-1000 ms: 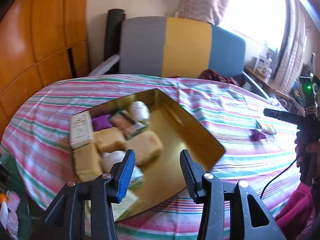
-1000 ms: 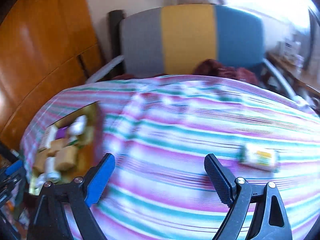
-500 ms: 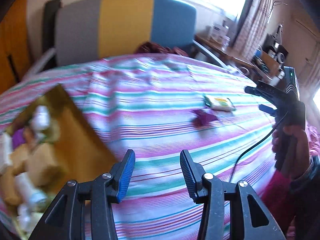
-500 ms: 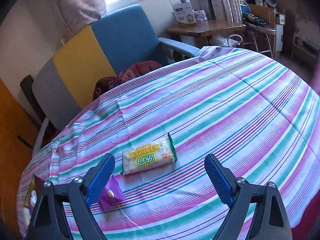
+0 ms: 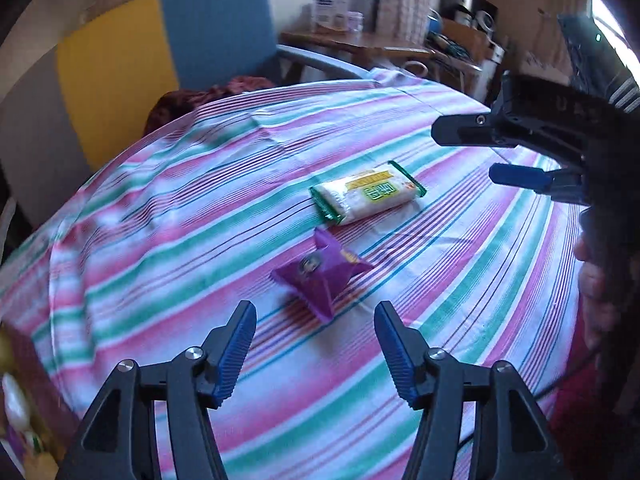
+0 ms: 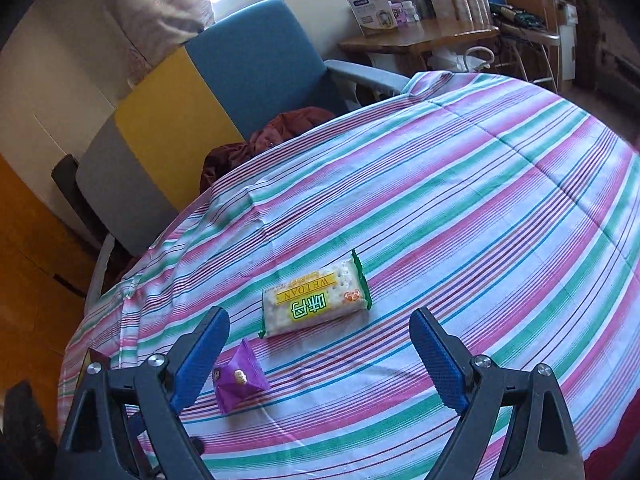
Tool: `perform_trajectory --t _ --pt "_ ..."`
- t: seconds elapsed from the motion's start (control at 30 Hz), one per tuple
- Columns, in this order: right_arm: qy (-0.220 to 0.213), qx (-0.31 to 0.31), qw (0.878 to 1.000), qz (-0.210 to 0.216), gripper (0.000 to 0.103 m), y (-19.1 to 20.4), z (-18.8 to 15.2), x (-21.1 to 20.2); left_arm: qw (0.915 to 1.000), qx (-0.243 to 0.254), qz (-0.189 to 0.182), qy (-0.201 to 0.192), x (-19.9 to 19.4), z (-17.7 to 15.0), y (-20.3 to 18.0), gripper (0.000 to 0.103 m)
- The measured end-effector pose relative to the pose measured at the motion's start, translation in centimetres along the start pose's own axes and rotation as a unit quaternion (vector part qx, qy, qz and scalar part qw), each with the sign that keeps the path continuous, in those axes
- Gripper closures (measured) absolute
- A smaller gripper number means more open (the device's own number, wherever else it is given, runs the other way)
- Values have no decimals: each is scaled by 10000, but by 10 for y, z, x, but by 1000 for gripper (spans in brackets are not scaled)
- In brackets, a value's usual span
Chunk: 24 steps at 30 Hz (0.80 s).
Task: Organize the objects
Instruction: 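Grasp the purple snack packet with the left tool and lift it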
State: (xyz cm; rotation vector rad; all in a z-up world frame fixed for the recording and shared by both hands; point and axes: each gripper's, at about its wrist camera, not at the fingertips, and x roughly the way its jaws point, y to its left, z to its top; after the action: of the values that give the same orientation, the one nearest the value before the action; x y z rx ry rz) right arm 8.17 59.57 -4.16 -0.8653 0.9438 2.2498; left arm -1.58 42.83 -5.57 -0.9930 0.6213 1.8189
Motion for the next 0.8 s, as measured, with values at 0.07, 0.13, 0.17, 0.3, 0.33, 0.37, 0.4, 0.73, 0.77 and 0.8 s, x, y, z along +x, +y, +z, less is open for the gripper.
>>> perform_trajectory --t 0.07,0.13,0.17,0.3,0.33,0.37,0.4,0.73,0.77,0.8 --pt "45 58 10000 29 11 -2 0 1 9996 250 59 105 12 6 -3 40" --pt "94 117 9999 69 11 -4 1 1 9987 453 14 223 24 12 -4 40" --pt "114 141 9998 90 11 -5 1 2 9984 500 -9 250 28 13 -3 40" --pt "192 202 9996 91 11 -7 2 4 9974 630 -103 343 45 19 0 40" --pt "211 216 9995 98 11 -7 2 5 9976 603 -99 340 49 20 1 40" --pt "232 222 9994 101 11 -7 2 5 9978 563 -111 333 52 22 3 44" --pt "251 219 9994 92 11 -7 1 6 9982 478 -129 335 56 22 5 52" --pt "390 101 9992 7 11 -4 -1 11 9983 -570 -39 -61 22 -33 12 71" --pt "416 69 9991 -7 11 -3 -2 12 9982 -593 -1 -92 17 -39 12 71" --pt "438 33 9990 -29 11 -2 -3 13 9978 -653 41 -140 10 -50 13 71"
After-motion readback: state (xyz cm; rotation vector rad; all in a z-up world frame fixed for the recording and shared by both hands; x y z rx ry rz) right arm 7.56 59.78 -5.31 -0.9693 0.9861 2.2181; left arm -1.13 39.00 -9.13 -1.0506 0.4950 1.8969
